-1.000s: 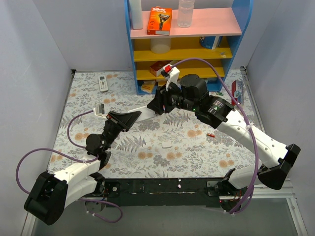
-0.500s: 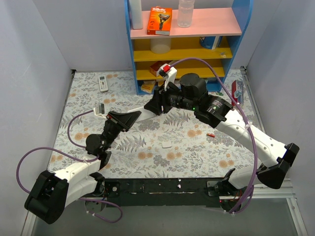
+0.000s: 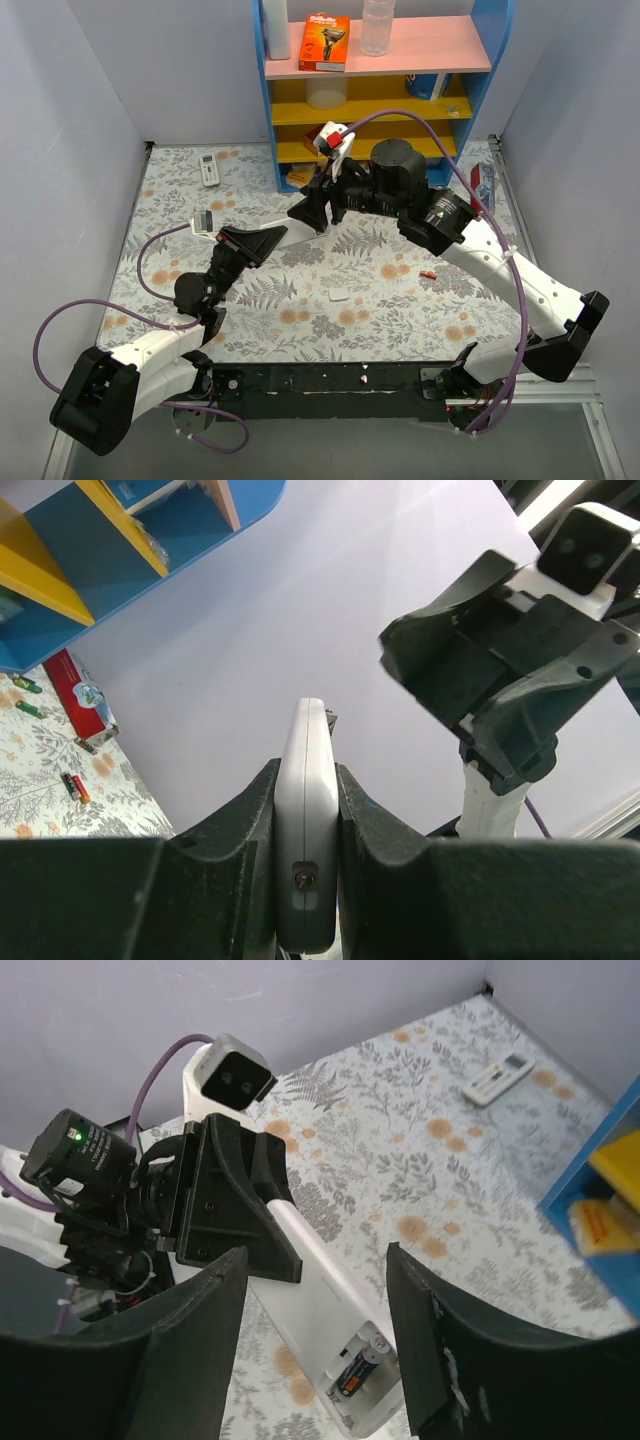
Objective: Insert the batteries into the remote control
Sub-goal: Load the battery into the remote control.
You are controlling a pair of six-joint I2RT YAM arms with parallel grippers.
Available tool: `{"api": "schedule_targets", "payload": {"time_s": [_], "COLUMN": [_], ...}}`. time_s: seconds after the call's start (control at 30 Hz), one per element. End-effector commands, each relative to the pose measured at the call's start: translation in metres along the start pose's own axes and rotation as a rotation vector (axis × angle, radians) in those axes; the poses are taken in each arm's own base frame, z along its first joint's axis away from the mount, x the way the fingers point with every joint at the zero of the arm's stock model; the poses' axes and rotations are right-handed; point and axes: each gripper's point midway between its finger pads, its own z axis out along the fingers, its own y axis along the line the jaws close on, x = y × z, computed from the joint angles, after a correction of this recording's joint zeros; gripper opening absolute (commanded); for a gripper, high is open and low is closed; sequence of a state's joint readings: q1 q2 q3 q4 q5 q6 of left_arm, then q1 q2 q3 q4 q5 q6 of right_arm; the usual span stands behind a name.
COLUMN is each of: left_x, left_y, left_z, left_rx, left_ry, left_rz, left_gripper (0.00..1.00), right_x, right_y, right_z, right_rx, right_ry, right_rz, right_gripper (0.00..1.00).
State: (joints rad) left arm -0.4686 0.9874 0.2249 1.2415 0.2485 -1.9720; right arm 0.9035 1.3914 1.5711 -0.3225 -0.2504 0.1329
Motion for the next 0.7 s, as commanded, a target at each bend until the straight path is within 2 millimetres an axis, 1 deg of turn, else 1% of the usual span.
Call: {"api": "schedule_targets", "payload": {"time_s": [0.0,0.03,0.07,0.1,0.13,0.17,0.2,0.23,0.27,0.3,0.33,0.43,0.47,0.5,0.57,0.67], "left_x": [0.001,0.001,0.001,0.001,0.001,0.002,0.003,0.004,0.005,0.005,0.007,0.01,0.01,0.01,0.011,0.012], "left_y": [-0.013,-0.013,-0.014,-0.013,-0.013,-0.015,-0.014,-0.014,-0.015,-0.016,-0.015,-0.018,-0.018,-0.019,-0.019,-0.02], "left_z": [0.001,0.001,0.002,0.003,0.003,0.003,0.004,0.004,0.005,0.005,0.006,0.009,0.01,0.01,0.011,0.01], "left_rx": [0.045,0.044,0.045,0.043,0.041,0.048,0.046,0.045,0.051,0.053,0.051,0.059,0.061,0.065,0.064,0.069], "left_ry": [0.01,0.012,0.016,0.019,0.02,0.028,0.032,0.035,0.046,0.049,0.059,0.085,0.089,0.093,0.095,0.1], "left_rz": [0.007,0.009,0.009,0.01,0.008,0.009,0.008,0.006,0.007,0.008,0.008,0.019,0.023,0.028,0.029,0.029], "left_gripper": [0.0,0.0,0.0,0.0,0.0,0.0,0.0,0.0,0.0,0.0,0.0,0.0,0.0,0.0,0.0,0.0], "right_x": [-0.048,-0.05,-0.044,-0.043,-0.045,-0.043,-0.031,-0.027,-0.024,-0.016,-0.013,-0.001,0.001,0.003,0.005,0.011], "right_y": [0.014,0.013,0.011,0.007,0.005,0.002,-0.002,-0.005,-0.005,-0.001,-0.002,-0.004,-0.004,-0.003,-0.002,-0.002], "right_z": [-0.03,-0.033,-0.038,-0.042,-0.046,-0.048,-0.052,-0.053,-0.056,-0.058,-0.058,-0.06,-0.059,-0.059,-0.06,-0.059], "right_rx": [-0.056,-0.048,-0.043,-0.031,-0.019,-0.012,-0.011,-0.016,-0.027,-0.065,-0.074,-0.097,-0.103,-0.113,-0.127,-0.145], "right_ry": [-0.116,-0.11,-0.079,-0.058,-0.047,-0.027,0.03,0.052,0.07,0.099,0.11,0.143,0.148,0.152,0.153,0.17], "right_rz": [-0.338,-0.373,-0.4,-0.483,-0.517,-0.556,-0.573,-0.633,-0.66,-0.672,-0.705,-0.757,-0.767,-0.771,-0.784,-0.789], "right_gripper": [0.69,0.7,0.71,0.7,0.7,0.68,0.66,0.64,0.63,0.63,0.62,0.55,0.47,0.44,0.4,0.38]}}
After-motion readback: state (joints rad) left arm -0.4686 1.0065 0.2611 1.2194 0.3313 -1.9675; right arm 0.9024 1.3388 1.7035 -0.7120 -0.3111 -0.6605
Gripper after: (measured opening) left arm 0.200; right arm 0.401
